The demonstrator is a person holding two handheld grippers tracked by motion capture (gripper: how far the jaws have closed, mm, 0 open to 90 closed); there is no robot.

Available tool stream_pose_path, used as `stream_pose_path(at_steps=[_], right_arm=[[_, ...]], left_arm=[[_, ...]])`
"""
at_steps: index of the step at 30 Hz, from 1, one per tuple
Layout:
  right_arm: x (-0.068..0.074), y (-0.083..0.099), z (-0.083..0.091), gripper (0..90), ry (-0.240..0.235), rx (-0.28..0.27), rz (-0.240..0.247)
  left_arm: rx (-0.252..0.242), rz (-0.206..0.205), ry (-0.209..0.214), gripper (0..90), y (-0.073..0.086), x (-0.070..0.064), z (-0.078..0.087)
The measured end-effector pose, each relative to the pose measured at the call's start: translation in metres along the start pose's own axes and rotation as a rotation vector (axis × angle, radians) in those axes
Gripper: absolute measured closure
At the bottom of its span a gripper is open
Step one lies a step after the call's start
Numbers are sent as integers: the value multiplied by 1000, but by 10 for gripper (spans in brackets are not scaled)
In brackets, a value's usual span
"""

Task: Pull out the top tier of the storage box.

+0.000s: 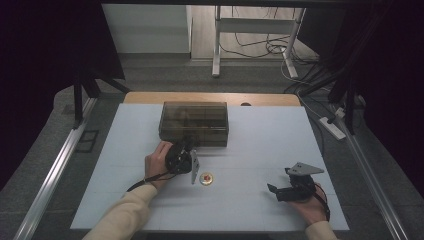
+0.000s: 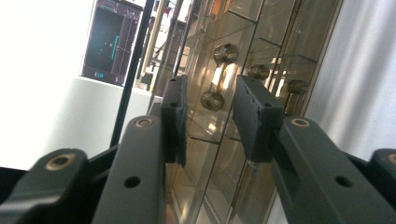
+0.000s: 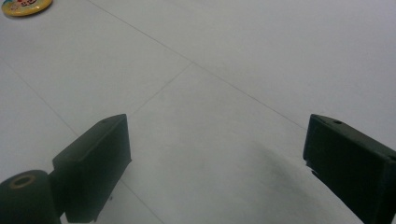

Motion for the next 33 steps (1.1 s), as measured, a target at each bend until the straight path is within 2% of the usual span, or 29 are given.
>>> stream_pose_path(at_steps=[4, 8, 14, 21, 24, 28, 33], right_arm=[[0, 0, 0, 73, 0, 3, 2], [0, 0, 0, 73, -3, 2, 1], [0, 0, 1, 73, 0, -1, 0], [0, 0, 1, 73, 0, -2, -2], [0, 0, 1, 73, 0, -2, -2], [0, 0, 1, 73, 0, -2, -2], [0, 0, 1, 73, 0, -4, -2]], left_arm=[[-7, 29, 23, 554, -1, -1, 1], [-18, 90, 70, 501, -1, 0, 3], [-24, 155, 127, 439, 0, 0, 5], [-11, 175, 169, 389, 0, -4, 5], [-21, 193, 189, 366, -1, -6, 7], [-20, 227, 247, 329, -2, -9, 9], [-27, 289, 320, 311, -3, -13, 14]])
Point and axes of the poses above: each handheld gripper's, and its own axes: z roughly backward along the jaws, y roughly out of its underside, x roughly to its left, the point moved 8 cm from there along -z, roughly forward along the jaws, and after that the axes turned 9 degrees about y, right-handed, at the moved point
